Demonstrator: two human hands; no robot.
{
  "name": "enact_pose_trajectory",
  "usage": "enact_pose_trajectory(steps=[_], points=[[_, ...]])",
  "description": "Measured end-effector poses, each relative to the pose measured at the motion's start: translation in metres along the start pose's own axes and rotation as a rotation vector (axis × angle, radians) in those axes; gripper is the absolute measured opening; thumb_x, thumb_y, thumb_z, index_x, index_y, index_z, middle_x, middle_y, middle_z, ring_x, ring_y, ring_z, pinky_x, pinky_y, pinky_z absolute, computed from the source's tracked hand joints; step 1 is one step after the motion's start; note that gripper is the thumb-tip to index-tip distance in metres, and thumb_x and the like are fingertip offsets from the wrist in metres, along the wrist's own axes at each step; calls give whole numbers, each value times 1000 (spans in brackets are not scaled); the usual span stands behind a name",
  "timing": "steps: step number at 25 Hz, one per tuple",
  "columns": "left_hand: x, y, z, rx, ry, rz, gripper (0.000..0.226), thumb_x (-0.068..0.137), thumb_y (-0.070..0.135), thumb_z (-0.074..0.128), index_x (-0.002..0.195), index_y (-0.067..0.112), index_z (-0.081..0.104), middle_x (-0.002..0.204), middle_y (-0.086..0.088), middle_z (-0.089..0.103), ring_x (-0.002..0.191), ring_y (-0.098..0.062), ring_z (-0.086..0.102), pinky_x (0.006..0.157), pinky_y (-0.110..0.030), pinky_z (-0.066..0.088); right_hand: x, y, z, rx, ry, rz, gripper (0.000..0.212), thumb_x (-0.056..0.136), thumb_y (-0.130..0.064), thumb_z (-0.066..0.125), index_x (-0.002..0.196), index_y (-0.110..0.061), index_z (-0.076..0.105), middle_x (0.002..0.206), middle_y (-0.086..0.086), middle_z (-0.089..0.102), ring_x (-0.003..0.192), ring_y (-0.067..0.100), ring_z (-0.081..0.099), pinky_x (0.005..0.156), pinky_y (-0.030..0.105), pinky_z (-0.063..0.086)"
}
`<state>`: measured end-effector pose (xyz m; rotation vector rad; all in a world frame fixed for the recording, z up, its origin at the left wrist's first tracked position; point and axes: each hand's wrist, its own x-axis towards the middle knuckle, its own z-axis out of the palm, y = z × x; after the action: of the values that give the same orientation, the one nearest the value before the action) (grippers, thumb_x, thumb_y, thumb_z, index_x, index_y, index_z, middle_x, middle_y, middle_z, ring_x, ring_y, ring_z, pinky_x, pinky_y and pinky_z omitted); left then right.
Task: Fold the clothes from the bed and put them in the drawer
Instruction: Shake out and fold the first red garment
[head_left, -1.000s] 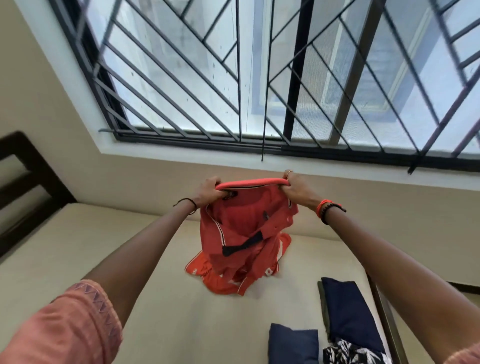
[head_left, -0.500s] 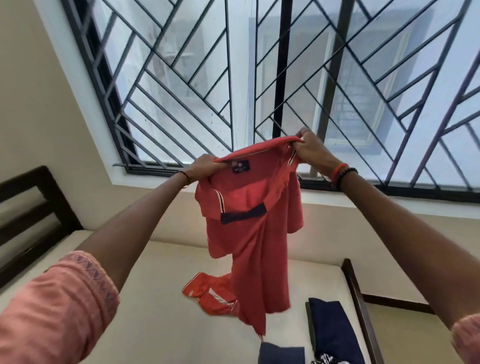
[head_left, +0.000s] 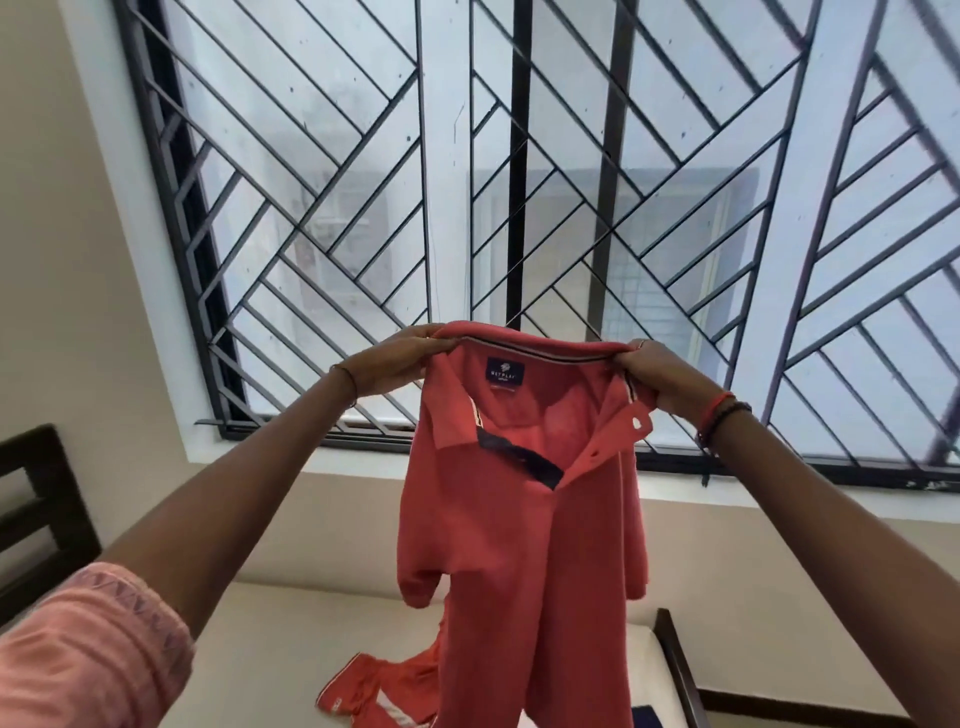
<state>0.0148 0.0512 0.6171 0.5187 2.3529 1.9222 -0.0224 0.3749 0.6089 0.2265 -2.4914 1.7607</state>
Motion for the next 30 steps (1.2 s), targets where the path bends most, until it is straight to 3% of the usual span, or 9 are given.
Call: enact_pose_trajectory(steps=[5, 10, 12, 15, 17, 19, 22, 27, 30], points=[[8, 26, 47, 255, 170, 189, 24, 98, 11, 45, 105, 20, 66, 96, 7, 69, 85, 4, 64, 79, -13, 50, -16, 9, -6, -15, 6, 30, 25, 84, 7, 46, 97, -9, 59, 61, 6, 53, 49, 16, 42, 48, 22, 33], [18, 47, 71, 98, 239, 75, 16, 92, 15, 55, 90, 16, 71, 80, 3, 70, 70, -5, 65, 63, -15, 53, -37, 18, 11, -56, -36, 54, 31, 86, 6, 42, 100, -9, 66, 49, -9, 57, 42, 6, 44, 39, 13, 36], [18, 53, 71, 106, 258, 9, 17, 90, 17, 58, 95, 7, 71, 80, -2, 68, 66, -8, 64, 59, -18, 54, -44, 21, 23, -107, -24, 69, 26, 88, 4, 45, 107, -4, 62, 56, -2, 54, 41, 5, 45, 40, 14, 34], [15, 56, 66, 89, 283, -31, 16, 88, 16, 59, 91, 4, 69, 77, -5, 65, 63, -11, 61, 54, -19, 52, -56, 19, 46, -333, -19, 14, 28, 90, -14, 59, 116, -7, 52, 92, 11, 59, 78, 20, 58, 62, 27, 43], [15, 55, 60, 77, 303, -36, 14, 88, 13, 57, 81, 6, 66, 74, -6, 63, 58, -9, 59, 50, -17, 50, -69, 13, 69, -362, 158, -201, 37, 86, -28, 68, 113, -7, 54, 110, 14, 59, 102, 25, 57, 81, 27, 41], [15, 52, 54, 71, 314, -34, 16, 89, 10, 55, 77, 7, 65, 72, -6, 61, 53, -8, 59, 45, -16, 48, -92, 0, 97, -175, 176, -376, 39, 76, -38, 76, 98, -13, 56, 99, 5, 64, 92, 18, 63, 78, 25, 46], [13, 49, 50, 74, 328, -59, 16, 90, 10, 55, 78, 8, 65, 70, -6, 59, 43, -4, 56, 39, -14, 43, -104, -5, 128, -178, 16, -401, 50, 64, -39, 84, 99, -16, 58, 93, -4, 66, 82, 10, 62, 76, 23, 49], [19, 40, 36, 161, 259, -118, 16, 89, 15, 57, 93, 6, 69, 82, -9, 65, 62, -12, 60, 45, -15, 48, -88, -7, 135, -154, -134, -385, 6, 89, -17, 62, 88, -12, 66, 75, -2, 62, 70, 10, 58, 72, 33, 47], [23, 30, 30, 172, 232, -180, 13, 88, 19, 60, 80, 13, 68, 77, -4, 65, 62, -12, 58, 51, -18, 47, -87, -14, 124, 69, -173, -229, 27, 97, -15, 51, 73, -7, 59, 66, 4, 59, 59, 12, 60, 58, 27, 52]])
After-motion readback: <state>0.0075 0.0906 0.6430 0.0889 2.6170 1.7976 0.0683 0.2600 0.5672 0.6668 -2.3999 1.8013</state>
